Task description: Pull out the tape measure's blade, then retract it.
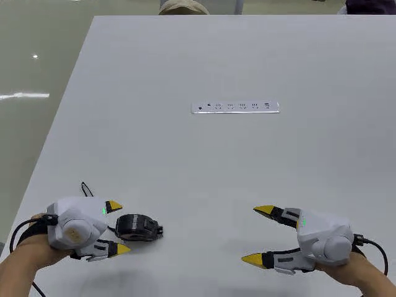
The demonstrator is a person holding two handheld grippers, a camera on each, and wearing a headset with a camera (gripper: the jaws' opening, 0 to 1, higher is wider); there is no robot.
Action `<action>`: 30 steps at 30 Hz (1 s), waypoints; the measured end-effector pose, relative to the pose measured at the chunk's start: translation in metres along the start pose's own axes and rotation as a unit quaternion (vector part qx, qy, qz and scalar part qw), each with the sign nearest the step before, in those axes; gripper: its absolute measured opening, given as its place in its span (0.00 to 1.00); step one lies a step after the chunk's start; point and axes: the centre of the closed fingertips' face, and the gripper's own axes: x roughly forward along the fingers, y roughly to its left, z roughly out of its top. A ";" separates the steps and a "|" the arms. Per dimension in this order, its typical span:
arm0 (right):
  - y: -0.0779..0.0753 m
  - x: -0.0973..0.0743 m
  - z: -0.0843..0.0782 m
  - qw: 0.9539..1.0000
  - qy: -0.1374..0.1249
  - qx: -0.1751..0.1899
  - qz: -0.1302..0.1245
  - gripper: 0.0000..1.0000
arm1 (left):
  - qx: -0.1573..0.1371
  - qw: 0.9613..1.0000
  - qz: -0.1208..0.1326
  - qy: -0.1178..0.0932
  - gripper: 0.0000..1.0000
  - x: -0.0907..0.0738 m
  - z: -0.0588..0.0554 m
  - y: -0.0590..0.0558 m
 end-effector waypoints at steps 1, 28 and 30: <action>0.000 0.003 0.001 1.000 -0.001 -0.003 0.003 0.63 | 0.007 1.000 -0.005 0.004 0.51 0.001 -0.001 0.000; 0.003 0.061 0.020 0.998 -0.021 -0.030 0.048 0.51 | 0.080 0.994 -0.064 0.048 0.40 0.031 -0.019 0.002; 0.005 0.067 0.020 0.998 -0.021 -0.033 0.054 0.50 | 0.080 0.994 -0.066 0.044 0.39 0.032 -0.017 0.002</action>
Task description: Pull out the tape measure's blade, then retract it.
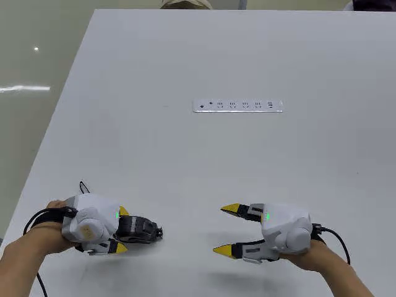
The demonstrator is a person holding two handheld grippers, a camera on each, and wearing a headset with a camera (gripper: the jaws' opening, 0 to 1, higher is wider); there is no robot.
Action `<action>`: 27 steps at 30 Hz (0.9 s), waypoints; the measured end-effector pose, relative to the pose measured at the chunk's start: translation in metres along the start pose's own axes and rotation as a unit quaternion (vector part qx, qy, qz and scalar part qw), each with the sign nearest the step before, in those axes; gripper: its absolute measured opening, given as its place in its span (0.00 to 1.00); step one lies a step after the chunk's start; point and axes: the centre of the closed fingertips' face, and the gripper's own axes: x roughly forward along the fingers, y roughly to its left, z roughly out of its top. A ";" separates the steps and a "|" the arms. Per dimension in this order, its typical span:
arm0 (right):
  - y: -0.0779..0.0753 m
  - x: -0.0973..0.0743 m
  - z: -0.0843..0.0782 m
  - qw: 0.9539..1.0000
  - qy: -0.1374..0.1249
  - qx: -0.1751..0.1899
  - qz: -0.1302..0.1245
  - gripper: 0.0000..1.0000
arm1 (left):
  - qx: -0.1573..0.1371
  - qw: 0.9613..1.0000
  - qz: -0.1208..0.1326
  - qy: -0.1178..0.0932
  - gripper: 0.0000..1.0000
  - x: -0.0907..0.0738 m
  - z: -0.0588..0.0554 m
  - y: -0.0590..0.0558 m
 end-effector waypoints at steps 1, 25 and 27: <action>0.001 0.004 -0.001 1.000 0.001 -0.001 0.004 0.50 | 0.004 1.000 0.000 0.004 0.38 0.000 -0.001 0.001; 0.018 0.064 0.005 0.998 -0.006 -0.014 0.056 0.43 | -0.022 1.000 0.004 -0.011 0.27 0.003 -0.003 0.005; 0.019 0.068 0.006 0.998 -0.009 -0.015 0.059 0.41 | -0.023 1.000 0.003 -0.013 0.27 0.003 -0.003 0.006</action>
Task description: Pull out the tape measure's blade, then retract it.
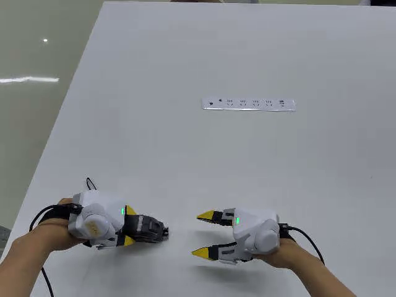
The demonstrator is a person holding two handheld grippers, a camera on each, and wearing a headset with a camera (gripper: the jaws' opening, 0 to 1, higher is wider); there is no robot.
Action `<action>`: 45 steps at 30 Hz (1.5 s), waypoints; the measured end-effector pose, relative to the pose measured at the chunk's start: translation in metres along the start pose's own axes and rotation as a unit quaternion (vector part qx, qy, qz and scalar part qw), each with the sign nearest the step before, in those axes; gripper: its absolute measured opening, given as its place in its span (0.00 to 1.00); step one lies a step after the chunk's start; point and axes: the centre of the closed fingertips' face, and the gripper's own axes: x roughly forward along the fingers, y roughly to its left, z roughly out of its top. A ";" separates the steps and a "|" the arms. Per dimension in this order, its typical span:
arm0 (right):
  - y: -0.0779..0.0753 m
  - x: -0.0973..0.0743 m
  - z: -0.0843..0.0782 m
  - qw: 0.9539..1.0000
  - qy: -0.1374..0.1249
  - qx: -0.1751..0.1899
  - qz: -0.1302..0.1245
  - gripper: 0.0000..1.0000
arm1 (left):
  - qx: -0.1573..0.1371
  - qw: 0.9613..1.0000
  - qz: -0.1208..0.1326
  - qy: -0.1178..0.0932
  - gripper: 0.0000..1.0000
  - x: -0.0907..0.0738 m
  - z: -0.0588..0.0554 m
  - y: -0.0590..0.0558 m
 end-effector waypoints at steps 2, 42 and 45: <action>0.001 0.005 0.002 1.000 -0.003 0.001 0.003 0.41 | -0.003 1.000 0.000 -0.002 0.27 0.000 0.000 0.000; -0.006 0.066 0.008 0.999 0.000 -0.012 0.039 0.24 | -0.030 0.999 -0.009 -0.038 0.27 -0.002 -0.001 0.002; -0.004 0.069 0.006 0.999 0.002 -0.014 0.043 0.24 | -0.029 0.999 -0.009 -0.038 0.27 -0.003 -0.002 0.002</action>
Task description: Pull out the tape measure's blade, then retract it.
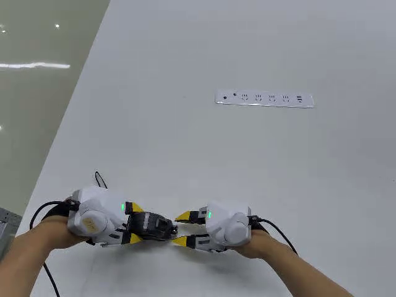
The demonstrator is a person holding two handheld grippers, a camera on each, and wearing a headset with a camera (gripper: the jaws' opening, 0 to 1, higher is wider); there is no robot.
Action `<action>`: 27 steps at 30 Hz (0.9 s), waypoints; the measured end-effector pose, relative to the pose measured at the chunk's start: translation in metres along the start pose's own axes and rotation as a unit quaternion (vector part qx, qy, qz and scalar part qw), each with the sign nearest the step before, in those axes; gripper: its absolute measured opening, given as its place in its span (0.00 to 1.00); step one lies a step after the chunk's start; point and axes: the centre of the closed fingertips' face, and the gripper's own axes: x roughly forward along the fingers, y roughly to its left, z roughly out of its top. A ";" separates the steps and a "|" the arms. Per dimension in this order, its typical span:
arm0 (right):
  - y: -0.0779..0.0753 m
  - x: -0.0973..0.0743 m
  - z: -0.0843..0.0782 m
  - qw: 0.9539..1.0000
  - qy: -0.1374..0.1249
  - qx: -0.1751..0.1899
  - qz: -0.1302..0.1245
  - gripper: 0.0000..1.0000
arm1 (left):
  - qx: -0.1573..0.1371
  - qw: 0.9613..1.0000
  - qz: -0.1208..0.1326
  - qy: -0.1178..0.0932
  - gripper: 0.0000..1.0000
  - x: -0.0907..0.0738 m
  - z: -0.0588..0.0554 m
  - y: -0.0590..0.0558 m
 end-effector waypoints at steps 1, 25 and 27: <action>0.001 0.001 0.000 1.000 0.000 0.000 0.001 0.24 | 0.000 1.000 0.000 0.000 0.27 0.000 0.000 0.000; -0.001 0.009 -0.005 1.000 0.009 -0.009 0.002 0.15 | -0.010 1.000 0.001 -0.006 0.27 -0.004 -0.004 0.000; -0.001 0.009 -0.005 1.000 0.008 -0.011 0.003 0.14 | -0.010 1.000 0.001 -0.006 0.27 -0.003 -0.004 0.000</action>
